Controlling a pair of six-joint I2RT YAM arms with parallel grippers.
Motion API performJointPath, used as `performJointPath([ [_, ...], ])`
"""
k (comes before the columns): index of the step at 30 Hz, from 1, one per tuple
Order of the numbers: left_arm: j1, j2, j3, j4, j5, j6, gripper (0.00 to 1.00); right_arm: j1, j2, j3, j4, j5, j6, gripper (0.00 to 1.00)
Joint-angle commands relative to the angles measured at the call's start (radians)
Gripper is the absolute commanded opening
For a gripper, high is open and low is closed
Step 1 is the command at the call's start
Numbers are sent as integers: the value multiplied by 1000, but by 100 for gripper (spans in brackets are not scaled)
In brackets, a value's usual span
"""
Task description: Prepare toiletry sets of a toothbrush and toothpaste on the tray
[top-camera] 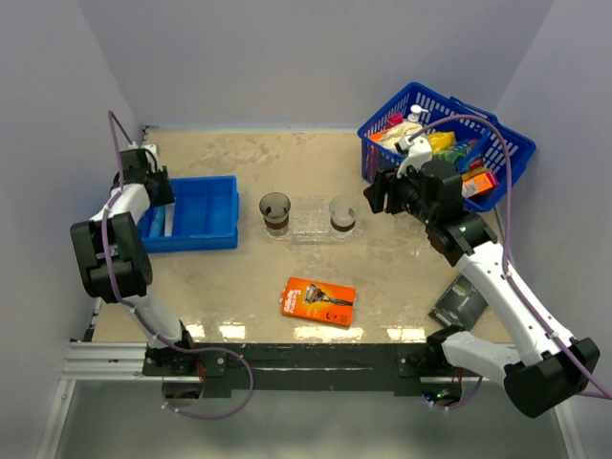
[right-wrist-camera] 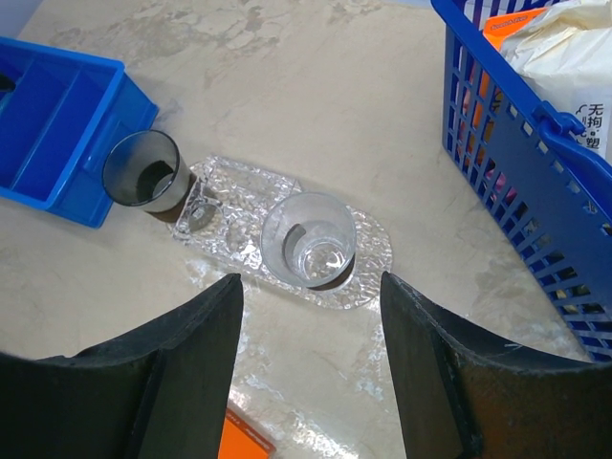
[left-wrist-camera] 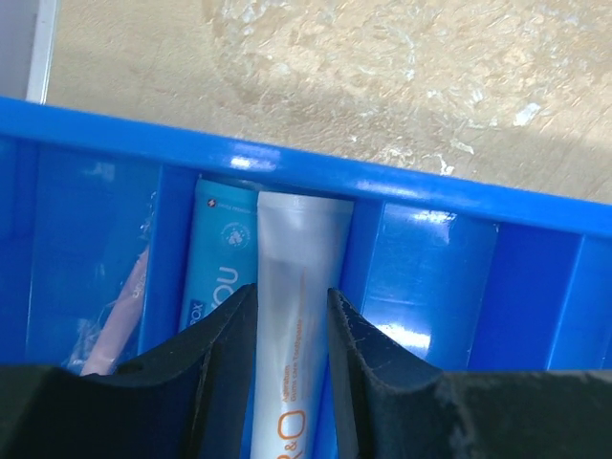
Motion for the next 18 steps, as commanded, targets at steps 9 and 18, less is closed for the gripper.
performJointPath([
  [9,30,79,52,25,44,12,41,-1,-24,-22,36,-39,36,62],
  [18,38,125,53,16,64,16,41,0,1,-29,70,-77,70,61],
])
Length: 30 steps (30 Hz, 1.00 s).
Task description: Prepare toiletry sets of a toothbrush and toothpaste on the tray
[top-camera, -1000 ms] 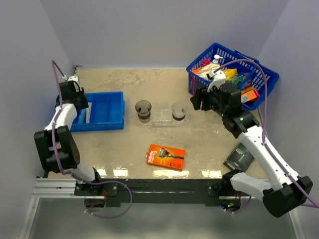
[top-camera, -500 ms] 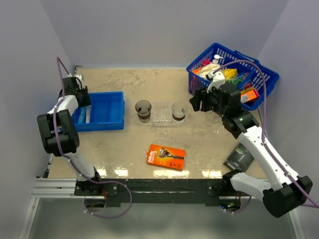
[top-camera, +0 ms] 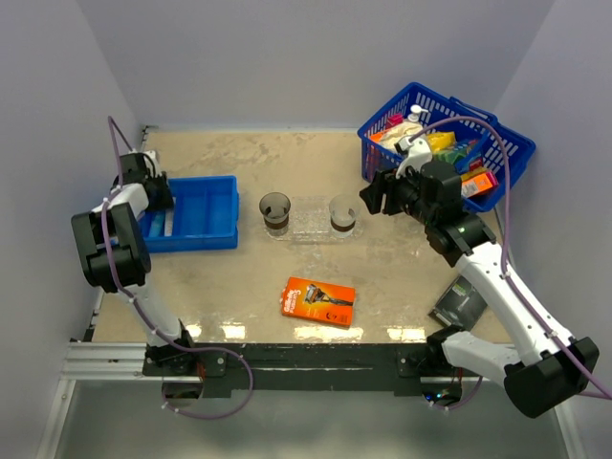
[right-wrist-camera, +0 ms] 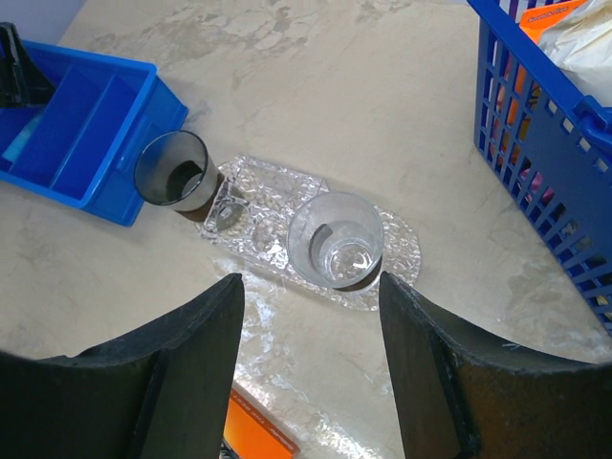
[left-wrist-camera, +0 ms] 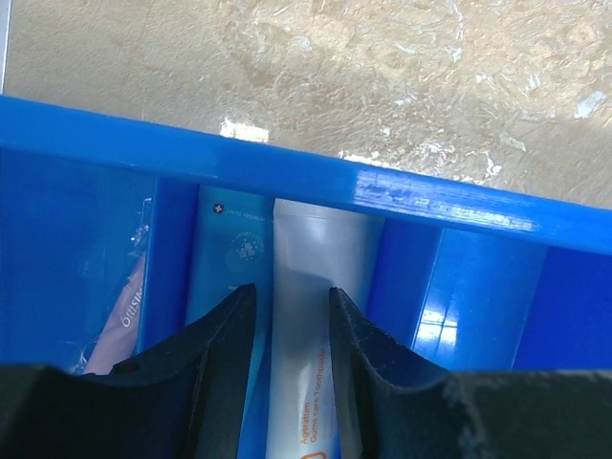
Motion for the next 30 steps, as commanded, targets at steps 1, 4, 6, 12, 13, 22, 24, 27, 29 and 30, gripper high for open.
performJointPath([
  [1,6,38,38,0,26,11,41,-1,8,-12,50,-36,28,61],
  [4,7,50,39,-3,38,13,40,0,9,-7,52,-42,30,61],
  [6,6,58,41,-7,57,11,40,0,11,-6,55,-41,28,61],
  [12,7,82,48,-12,106,2,34,0,14,-15,64,-45,37,61],
  [13,7,87,53,-10,109,-1,29,-1,14,-15,64,-45,37,61],
  [22,7,68,68,-29,103,-18,8,-1,11,-13,59,-47,42,61],
  [24,6,53,68,-26,107,-19,3,-1,12,-13,58,-45,40,61],
  [27,7,26,64,-26,118,-24,0,-1,12,-15,53,-44,45,61],
  [29,9,7,55,-9,132,-35,0,0,9,-13,56,-44,48,61],
  [30,12,-13,42,-1,141,-38,0,0,11,-16,53,-44,48,61],
])
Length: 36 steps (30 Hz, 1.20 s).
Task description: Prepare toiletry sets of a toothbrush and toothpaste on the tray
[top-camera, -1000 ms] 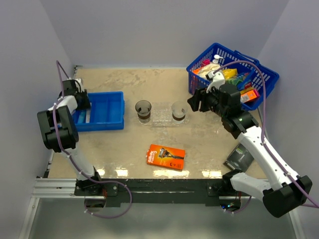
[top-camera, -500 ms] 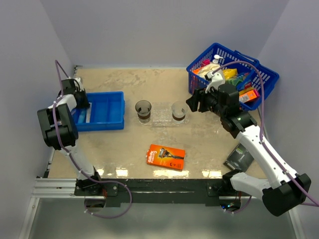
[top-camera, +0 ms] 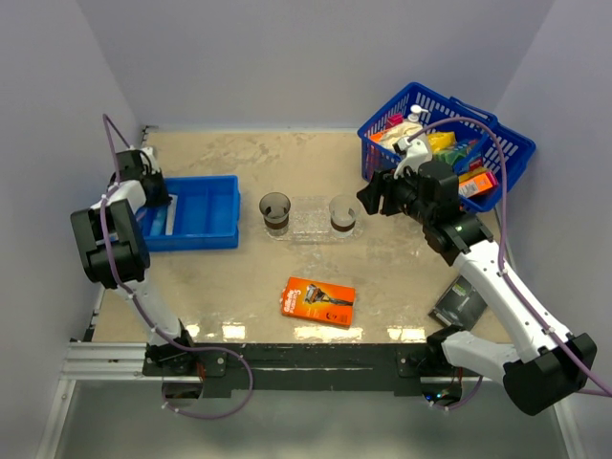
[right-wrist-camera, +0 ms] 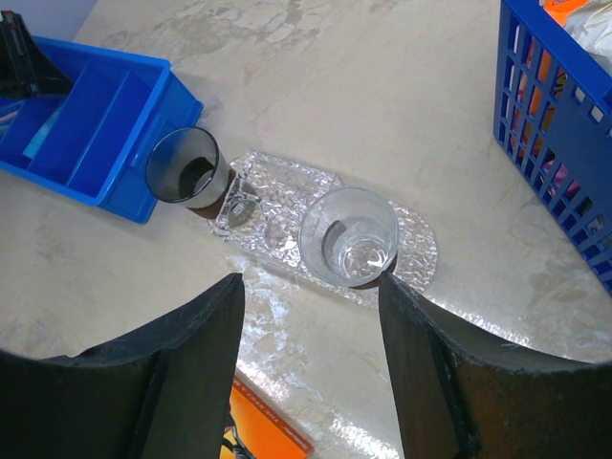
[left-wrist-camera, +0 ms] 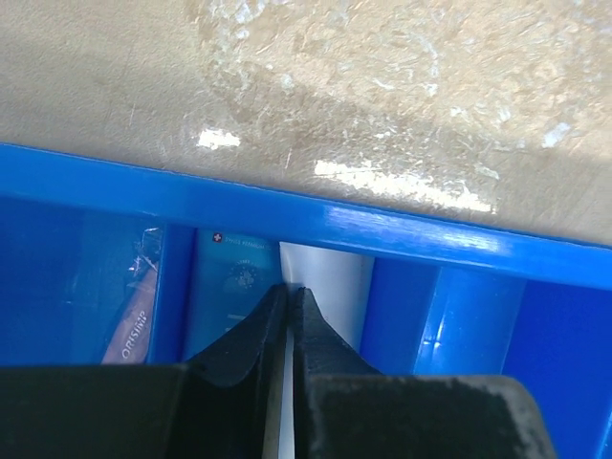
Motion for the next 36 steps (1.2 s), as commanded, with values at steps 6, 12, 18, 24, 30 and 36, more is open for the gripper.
performJointPath([
  [6,10,-129,-46,26,99,-38,0,-1,-6,-2,32,-12,17,61],
  [12,18,-206,-93,66,97,-49,0,-1,-7,-1,31,-12,20,60],
  [18,20,-231,-117,86,60,-49,0,0,-19,-10,28,-9,24,60],
  [24,27,-114,-51,58,45,-53,20,0,-33,-13,22,-9,28,60],
  [30,44,-49,-54,96,54,-64,33,-1,-52,-4,11,1,24,60],
  [36,43,-43,-60,122,30,-55,43,0,-56,-13,12,-1,29,60],
])
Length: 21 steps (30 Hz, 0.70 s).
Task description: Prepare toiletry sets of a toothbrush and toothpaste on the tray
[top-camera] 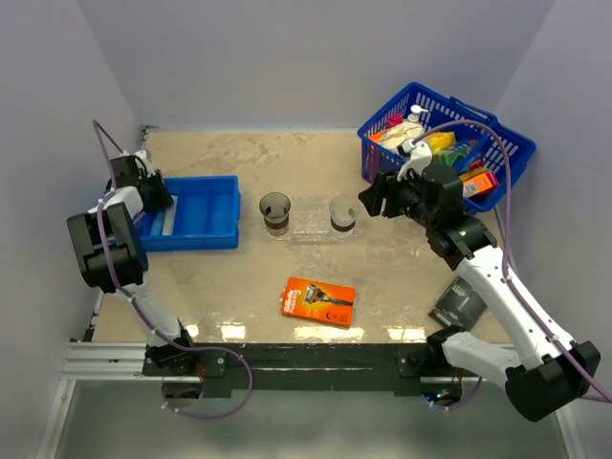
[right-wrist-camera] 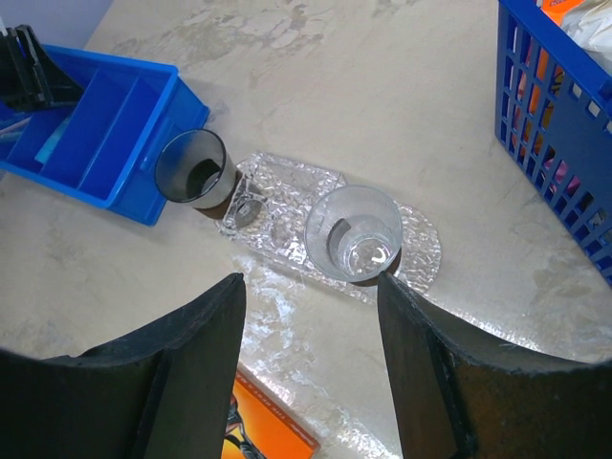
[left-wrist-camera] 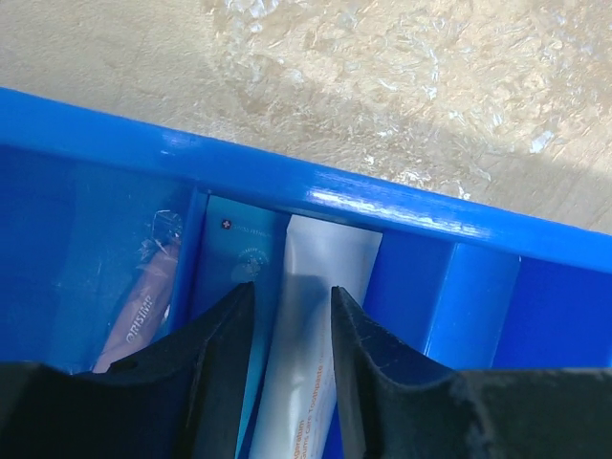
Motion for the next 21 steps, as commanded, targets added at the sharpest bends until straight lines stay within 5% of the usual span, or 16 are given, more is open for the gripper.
performJointPath([
  [1,7,-3,10,45,-16,0,43,0,-18,2,20,-1,13,60],
  [21,9,91,38,48,133,-10,29,0,-9,-23,38,-12,26,60],
])
